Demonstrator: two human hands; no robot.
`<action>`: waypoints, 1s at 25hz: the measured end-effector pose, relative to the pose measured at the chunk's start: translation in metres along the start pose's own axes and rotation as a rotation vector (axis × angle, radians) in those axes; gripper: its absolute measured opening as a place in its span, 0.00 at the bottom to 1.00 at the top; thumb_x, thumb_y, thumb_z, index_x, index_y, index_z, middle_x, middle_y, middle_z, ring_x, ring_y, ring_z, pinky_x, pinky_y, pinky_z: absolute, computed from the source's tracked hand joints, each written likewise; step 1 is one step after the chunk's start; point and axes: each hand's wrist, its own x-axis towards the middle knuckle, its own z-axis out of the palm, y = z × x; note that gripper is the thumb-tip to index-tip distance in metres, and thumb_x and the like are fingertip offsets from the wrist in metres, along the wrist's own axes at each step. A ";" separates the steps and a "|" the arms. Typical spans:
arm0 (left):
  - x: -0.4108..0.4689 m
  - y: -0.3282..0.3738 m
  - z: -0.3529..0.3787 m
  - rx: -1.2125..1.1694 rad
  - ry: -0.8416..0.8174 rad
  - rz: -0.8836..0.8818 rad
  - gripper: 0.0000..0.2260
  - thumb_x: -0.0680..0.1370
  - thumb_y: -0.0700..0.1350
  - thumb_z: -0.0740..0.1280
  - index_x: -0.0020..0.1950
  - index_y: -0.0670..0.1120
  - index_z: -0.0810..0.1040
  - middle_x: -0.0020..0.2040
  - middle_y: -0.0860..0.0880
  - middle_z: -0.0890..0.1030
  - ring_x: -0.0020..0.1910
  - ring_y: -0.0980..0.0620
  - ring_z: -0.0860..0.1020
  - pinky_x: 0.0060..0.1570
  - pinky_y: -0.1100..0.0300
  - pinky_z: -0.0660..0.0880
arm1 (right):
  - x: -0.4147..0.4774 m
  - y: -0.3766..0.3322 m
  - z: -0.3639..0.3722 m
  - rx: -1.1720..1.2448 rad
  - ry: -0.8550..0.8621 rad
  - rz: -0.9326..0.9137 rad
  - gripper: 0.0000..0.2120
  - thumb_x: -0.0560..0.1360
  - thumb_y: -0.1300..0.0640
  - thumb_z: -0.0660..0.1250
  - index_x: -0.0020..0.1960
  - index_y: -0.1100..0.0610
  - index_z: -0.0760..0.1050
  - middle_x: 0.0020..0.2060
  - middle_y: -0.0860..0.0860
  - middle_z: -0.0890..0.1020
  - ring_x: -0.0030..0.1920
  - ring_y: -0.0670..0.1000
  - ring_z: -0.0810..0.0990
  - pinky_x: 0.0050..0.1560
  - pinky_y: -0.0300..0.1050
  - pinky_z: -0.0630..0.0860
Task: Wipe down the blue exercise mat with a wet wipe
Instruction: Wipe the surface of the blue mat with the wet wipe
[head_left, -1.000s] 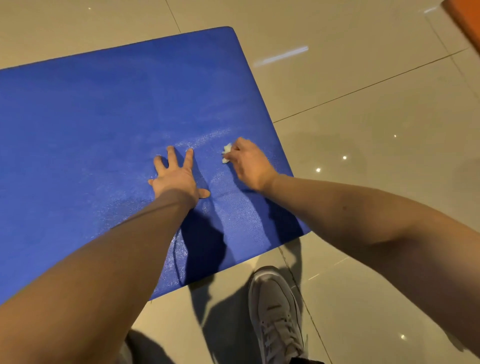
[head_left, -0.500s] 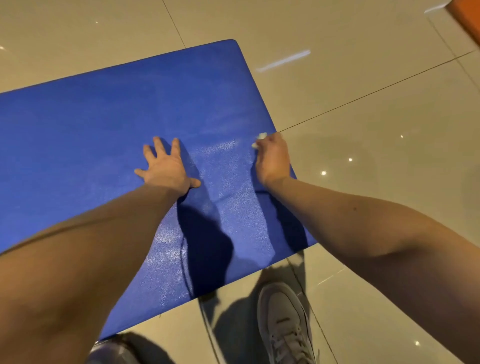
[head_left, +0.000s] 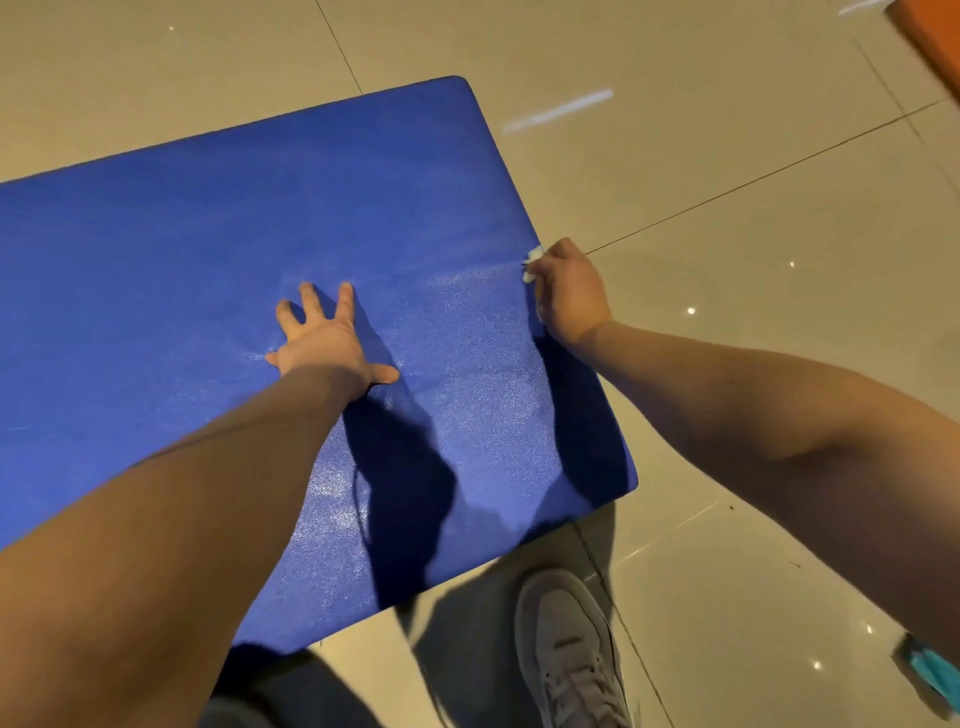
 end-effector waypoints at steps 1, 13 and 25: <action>0.000 0.000 0.000 0.000 -0.004 0.002 0.58 0.67 0.68 0.75 0.81 0.60 0.37 0.82 0.49 0.37 0.80 0.38 0.41 0.65 0.31 0.70 | 0.001 0.007 -0.004 -0.057 0.022 0.029 0.08 0.72 0.65 0.64 0.49 0.62 0.79 0.46 0.60 0.76 0.41 0.55 0.72 0.40 0.45 0.67; 0.005 0.002 -0.003 -0.003 -0.021 -0.015 0.58 0.66 0.68 0.76 0.81 0.60 0.37 0.81 0.49 0.37 0.79 0.39 0.42 0.66 0.31 0.69 | -0.025 -0.053 0.059 -0.044 0.005 -0.168 0.08 0.75 0.66 0.63 0.48 0.62 0.81 0.47 0.61 0.78 0.47 0.61 0.78 0.49 0.47 0.74; 0.033 -0.005 -0.027 -0.068 0.074 -0.030 0.55 0.68 0.68 0.75 0.82 0.54 0.44 0.82 0.48 0.39 0.80 0.39 0.41 0.68 0.25 0.58 | 0.031 -0.017 0.010 -0.097 0.147 0.027 0.09 0.75 0.68 0.61 0.48 0.63 0.79 0.48 0.56 0.78 0.44 0.48 0.77 0.46 0.38 0.71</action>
